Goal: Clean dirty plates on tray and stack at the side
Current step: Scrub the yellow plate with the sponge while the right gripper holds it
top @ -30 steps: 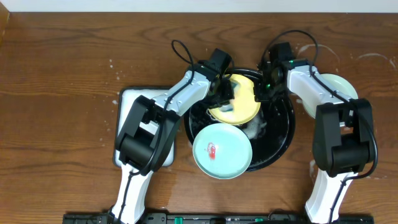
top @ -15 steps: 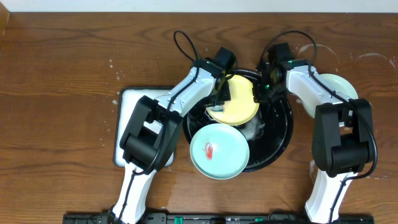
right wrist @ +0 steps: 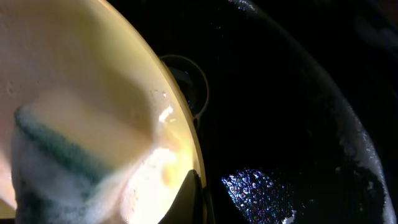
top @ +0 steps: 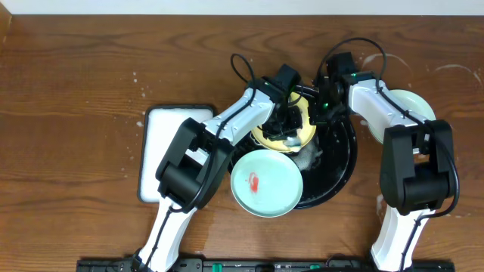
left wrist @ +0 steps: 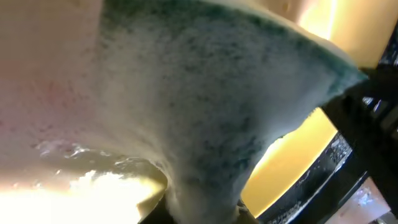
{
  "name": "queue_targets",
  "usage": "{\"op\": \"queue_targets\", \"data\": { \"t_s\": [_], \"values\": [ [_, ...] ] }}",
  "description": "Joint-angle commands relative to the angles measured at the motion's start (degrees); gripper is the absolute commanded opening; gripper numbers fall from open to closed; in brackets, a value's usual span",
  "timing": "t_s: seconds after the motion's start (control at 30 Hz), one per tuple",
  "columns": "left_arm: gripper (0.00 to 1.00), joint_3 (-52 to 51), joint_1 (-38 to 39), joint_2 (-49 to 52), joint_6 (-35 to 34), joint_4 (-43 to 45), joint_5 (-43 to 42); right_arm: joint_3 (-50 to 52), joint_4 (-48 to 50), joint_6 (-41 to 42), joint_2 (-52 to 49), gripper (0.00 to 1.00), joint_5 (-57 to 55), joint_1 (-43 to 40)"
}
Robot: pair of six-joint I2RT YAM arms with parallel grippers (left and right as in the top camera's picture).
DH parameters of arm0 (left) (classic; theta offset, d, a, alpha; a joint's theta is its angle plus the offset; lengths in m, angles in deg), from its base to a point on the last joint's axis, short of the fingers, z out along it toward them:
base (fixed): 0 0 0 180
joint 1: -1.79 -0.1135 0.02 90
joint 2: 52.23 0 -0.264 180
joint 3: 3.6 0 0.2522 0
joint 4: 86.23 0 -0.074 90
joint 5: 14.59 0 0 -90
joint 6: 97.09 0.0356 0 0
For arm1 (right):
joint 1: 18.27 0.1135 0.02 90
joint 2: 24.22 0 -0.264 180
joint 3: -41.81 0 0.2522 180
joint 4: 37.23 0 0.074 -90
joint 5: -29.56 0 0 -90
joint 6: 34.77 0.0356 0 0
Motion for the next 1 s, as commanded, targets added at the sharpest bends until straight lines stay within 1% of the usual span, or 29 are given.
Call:
{"op": "queue_targets", "data": {
  "t_s": [0.0,0.13,0.27,0.4,0.47,0.6,0.7,0.77,0.87,0.97],
  "values": [
    [0.08,-0.8,-1.9,3.1,0.8,-5.3,4.0,0.3,-0.3,-0.2,-0.5,0.01,-2.3,0.3],
    [0.07,-0.7,-6.4,3.1,3.0,-8.7,15.3,0.3,-0.3,-0.2,-0.5,0.01,-2.3,0.3],
    [0.07,0.1,-10.0,3.1,5.5,-8.3,19.3,0.3,-0.3,-0.2,-0.5,0.01,-2.3,0.3],
    [0.08,1.2,-11.6,3.1,7.2,-7.2,23.0,0.3,-0.3,-0.2,-0.5,0.01,-2.3,0.3],
    [0.07,1.3,-11.5,3.1,8.7,-4.7,23.0,0.3,-0.3,-0.2,-0.5,0.01,-2.3,0.3],
    [0.07,1.2,-9.7,3.1,8.7,-1.1,22.5,0.3,-0.3,-0.2,-0.5,0.01,-2.3,0.3],
    [0.08,1.2,-7.2,3.1,8.0,1.3,19.3,0.3,-0.3,-0.2,-0.5,0.01,-2.3,0.3],
    [0.07,1.1,-5.3,3.1,6.4,2.6,17.2,0.3,-0.3,-0.2,-0.5,0.01,-2.3,0.3],
    [0.07,1.1,-2.3,3.1,2.0,3.8,14.5,0.3,-0.3,-0.2,-0.5,0.01,-2.3,0.3],
    [0.07,1.1,0.1,3.1,-2.2,5.2,9.2,0.3,-0.3,-0.2,-0.5,0.01,-2.3,0.3]
  ]
}}
